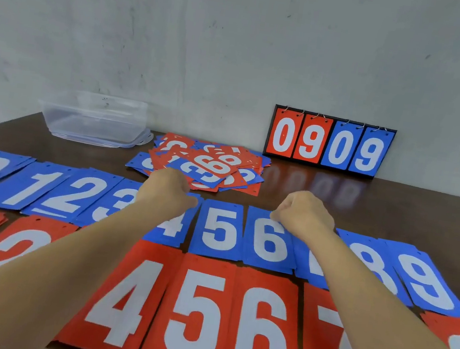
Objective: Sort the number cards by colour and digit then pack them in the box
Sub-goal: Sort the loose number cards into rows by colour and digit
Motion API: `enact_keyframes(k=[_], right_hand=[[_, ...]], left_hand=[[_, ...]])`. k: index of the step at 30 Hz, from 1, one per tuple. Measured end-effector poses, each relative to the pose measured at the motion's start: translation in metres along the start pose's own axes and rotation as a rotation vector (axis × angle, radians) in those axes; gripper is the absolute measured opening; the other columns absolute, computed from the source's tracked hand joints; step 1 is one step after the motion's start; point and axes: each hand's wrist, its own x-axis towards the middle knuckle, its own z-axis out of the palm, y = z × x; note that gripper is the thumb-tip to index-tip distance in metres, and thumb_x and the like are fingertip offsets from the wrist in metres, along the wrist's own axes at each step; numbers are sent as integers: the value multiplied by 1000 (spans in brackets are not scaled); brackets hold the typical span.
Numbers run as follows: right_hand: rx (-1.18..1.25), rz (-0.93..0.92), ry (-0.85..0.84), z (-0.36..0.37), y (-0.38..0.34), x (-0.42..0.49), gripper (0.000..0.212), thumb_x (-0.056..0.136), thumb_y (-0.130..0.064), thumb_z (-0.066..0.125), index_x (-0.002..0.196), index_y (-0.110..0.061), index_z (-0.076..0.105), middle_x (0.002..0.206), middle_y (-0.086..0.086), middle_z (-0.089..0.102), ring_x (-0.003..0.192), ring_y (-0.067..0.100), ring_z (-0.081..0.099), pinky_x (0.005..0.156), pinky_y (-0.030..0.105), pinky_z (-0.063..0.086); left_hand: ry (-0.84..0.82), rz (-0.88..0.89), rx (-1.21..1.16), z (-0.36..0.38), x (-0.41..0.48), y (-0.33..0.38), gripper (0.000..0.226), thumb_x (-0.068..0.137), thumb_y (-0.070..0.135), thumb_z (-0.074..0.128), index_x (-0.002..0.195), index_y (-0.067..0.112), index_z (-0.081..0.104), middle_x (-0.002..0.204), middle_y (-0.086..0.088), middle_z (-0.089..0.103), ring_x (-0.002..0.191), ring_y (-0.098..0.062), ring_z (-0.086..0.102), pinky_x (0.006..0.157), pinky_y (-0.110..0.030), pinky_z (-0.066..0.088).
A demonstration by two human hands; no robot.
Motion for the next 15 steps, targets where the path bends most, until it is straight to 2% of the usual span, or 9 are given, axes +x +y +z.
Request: enact_keyframes(k=[2,4,7,9,12,15], right_hand=[[6,-7,-9,5,-14,12,14,81,-30,70,88,-18,70,86,-2,70,82,20,66,67,30,51],[13,2,-10,10,-29,25,18,81,-33,72,92,-19,68,90,-3,69,83,19,65,63,28,48],[3,-12,28,19,-53,47,23,80,-37,73,93,-17,69,89,-1,68,80,19,64,60,29,49],[-3,-68,60,26,-69,59,24,83,-36,71,92,-14,71,92,4,69,82,20,65,67,35,55],[4,-126,77,37,-91,76,35,86,-40,68,110,-14,64,109,3,65,92,18,60,75,34,52],[28,-162,48,53,-109,94,52,85,-48,67,126,-18,53,123,0,60,103,17,57,80,31,49]], left_hand=[[43,-31,-60,-3,12,-19,25,79,25,72,68,13,53,70,-7,50,62,-18,48,58,-27,42],[57,-81,-111,-7,27,-38,25,78,21,73,65,8,55,66,-16,48,59,-18,42,53,-25,37],[51,-122,-166,-15,54,-60,20,78,23,74,67,11,62,68,-10,57,62,-20,50,57,-29,44],[53,-134,-191,-15,72,-68,27,76,26,75,62,11,57,65,-8,56,59,-20,50,54,-28,41],[59,-126,-207,-11,93,-71,38,76,36,75,64,15,46,65,-3,47,59,-18,45,53,-27,36],[14,-134,-134,-2,109,-65,46,77,56,70,68,22,40,73,3,46,67,-14,44,67,-30,41]])
